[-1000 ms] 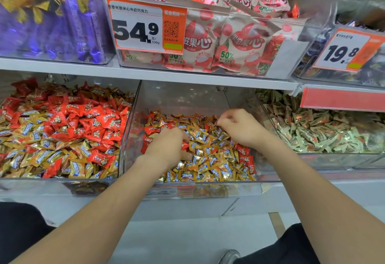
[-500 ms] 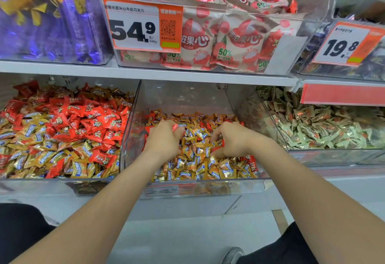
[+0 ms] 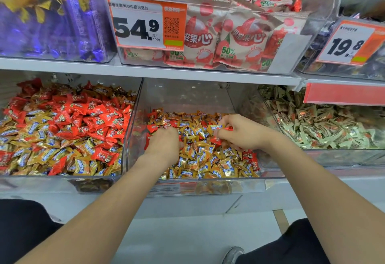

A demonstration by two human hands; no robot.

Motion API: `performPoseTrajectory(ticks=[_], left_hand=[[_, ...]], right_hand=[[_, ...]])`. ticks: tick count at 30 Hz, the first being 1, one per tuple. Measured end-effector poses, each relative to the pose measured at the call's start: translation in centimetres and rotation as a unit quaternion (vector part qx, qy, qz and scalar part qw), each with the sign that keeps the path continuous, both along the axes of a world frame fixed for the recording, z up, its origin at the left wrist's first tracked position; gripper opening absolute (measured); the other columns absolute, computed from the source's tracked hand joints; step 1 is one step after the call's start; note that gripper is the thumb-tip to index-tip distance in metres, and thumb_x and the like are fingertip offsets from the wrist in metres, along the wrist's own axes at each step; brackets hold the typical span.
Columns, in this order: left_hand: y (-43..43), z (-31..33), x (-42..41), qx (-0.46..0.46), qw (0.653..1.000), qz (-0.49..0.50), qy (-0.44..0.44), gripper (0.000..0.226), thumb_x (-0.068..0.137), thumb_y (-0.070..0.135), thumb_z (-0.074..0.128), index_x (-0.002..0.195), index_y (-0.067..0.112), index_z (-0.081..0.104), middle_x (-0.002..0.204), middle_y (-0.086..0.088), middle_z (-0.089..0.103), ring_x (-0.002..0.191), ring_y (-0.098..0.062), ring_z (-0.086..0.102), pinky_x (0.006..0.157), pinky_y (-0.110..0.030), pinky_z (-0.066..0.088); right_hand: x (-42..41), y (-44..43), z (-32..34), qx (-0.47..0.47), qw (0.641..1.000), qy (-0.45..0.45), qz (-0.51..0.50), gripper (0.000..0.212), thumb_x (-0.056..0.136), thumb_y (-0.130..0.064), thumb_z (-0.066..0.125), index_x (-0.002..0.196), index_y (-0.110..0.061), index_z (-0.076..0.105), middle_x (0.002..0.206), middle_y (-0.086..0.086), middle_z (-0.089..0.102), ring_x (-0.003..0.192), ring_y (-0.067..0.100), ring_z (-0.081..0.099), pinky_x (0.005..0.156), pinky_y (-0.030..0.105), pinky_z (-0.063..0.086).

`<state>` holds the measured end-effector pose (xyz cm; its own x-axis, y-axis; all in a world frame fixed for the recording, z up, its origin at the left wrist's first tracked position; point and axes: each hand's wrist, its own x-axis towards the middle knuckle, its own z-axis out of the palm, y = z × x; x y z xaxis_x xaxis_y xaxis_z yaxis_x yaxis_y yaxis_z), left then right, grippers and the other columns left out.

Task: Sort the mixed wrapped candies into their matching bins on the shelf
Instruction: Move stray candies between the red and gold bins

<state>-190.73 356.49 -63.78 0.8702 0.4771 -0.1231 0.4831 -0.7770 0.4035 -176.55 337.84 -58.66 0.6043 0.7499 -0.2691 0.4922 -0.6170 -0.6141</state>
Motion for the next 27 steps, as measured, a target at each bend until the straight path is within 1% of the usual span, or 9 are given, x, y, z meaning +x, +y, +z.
performPoseTrajectory(ticks=[5,9,12,14,17,19,21,24,27], left_hand=[[-0.2,0.5,-0.2,0.025,0.999,-0.03,0.034,0.028,0.101,0.027,0.069,0.1,0.002,0.057,0.079,-0.009,0.054,0.079,-0.031,0.058,0.065,-0.037,0.045],[-0.3,0.7,-0.3,0.029,0.997,-0.056,0.043,0.036,0.099,0.027,0.072,0.127,0.005,0.065,0.111,-0.019,0.069,0.096,-0.035,0.068,0.078,-0.04,0.054],[-0.3,0.3,-0.3,0.047,0.997,-0.054,0.017,0.021,0.098,0.02,0.072,0.117,0.01,0.069,0.105,-0.016,0.071,0.085,-0.032,0.066,0.073,-0.039,0.056],[-0.3,0.1,-0.4,0.04,0.999,-0.024,-0.013,0.006,0.097,0.009,0.066,0.101,0.012,0.07,0.087,-0.011,0.07,0.072,-0.031,0.065,0.069,-0.046,0.061],[-0.5,1.0,-0.6,-0.018,0.994,0.004,-0.11,0.018,0.101,0.016,0.059,0.111,0.021,0.073,0.101,-0.005,0.076,0.079,-0.028,0.071,0.078,-0.045,0.061],[-0.8,2.9,-1.2,-0.076,0.977,-0.004,-0.197,0.024,0.104,0.024,0.06,0.123,0.027,0.074,0.116,0.009,0.075,0.083,-0.008,0.07,0.086,-0.029,0.054],[-1.1,4.7,-2.1,-0.158,0.951,-0.028,-0.264,0.024,0.103,0.023,0.064,0.122,0.03,0.076,0.1,0.021,0.075,0.068,0.007,0.061,0.072,-0.016,0.048],[-0.3,6.0,-3.7,-0.257,0.918,-0.047,-0.299,0.023,0.101,0.022,0.067,0.117,0.035,0.078,0.092,0.017,0.078,0.072,0.004,0.065,0.073,-0.031,0.057],[0.9,6.0,-4.8,-0.244,0.927,-0.06,-0.279,0.021,0.101,0.023,0.066,0.116,0.034,0.076,0.087,0.023,0.075,0.078,0.006,0.067,0.077,-0.033,0.056]], right_hand=[[-0.2,-0.6,0.5,0.031,0.999,0.027,-0.022,0.009,0.103,-0.016,0.06,0.109,-0.019,0.066,0.076,0.011,0.074,0.046,0.015,0.047,0.047,0.026,0.04],[-0.4,-0.4,0.7,-0.032,0.997,-0.069,-0.025,0.022,0.1,-0.023,0.059,0.119,-0.016,0.068,0.097,-0.006,0.069,0.06,0.002,0.058,0.059,0.02,0.043],[-0.5,0.1,0.7,-0.013,0.995,-0.091,-0.042,0.03,0.1,-0.027,0.059,0.095,-0.002,0.073,0.075,0.01,0.068,0.058,0.014,0.056,0.056,0.023,0.045],[-1.0,0.6,1.0,0.0,0.995,-0.091,-0.037,0.036,0.103,-0.035,0.061,0.092,-0.004,0.077,0.06,0.003,0.061,0.049,0.013,0.048,0.051,0.024,0.044],[-2.3,1.5,1.3,0.039,0.999,-0.022,-0.021,0.022,0.105,-0.037,0.062,0.1,-0.021,0.076,0.062,-0.003,0.064,0.048,0.012,0.054,0.052,0.029,0.047],[-3.2,2.3,1.4,0.082,0.995,0.05,-0.026,0.019,0.108,-0.035,0.057,0.107,-0.022,0.071,0.064,-0.003,0.061,0.05,0.014,0.053,0.05,0.03,0.044],[-4.2,3.2,1.7,0.12,0.983,0.131,-0.04,0.029,0.11,-0.041,0.052,0.107,-0.017,0.066,0.069,0.0,0.054,0.053,0.015,0.048,0.048,0.028,0.039],[-5.7,4.5,2.2,0.172,0.948,0.261,-0.063,0.036,0.11,-0.041,0.052,0.115,-0.007,0.063,0.073,0.002,0.045,0.053,0.013,0.043,0.045,0.025,0.032],[-7.0,5.6,2.8,0.186,0.944,0.262,-0.079,0.03,0.11,-0.035,0.054,0.118,-0.007,0.063,0.073,0.002,0.049,0.049,0.011,0.044,0.042,0.024,0.032]])
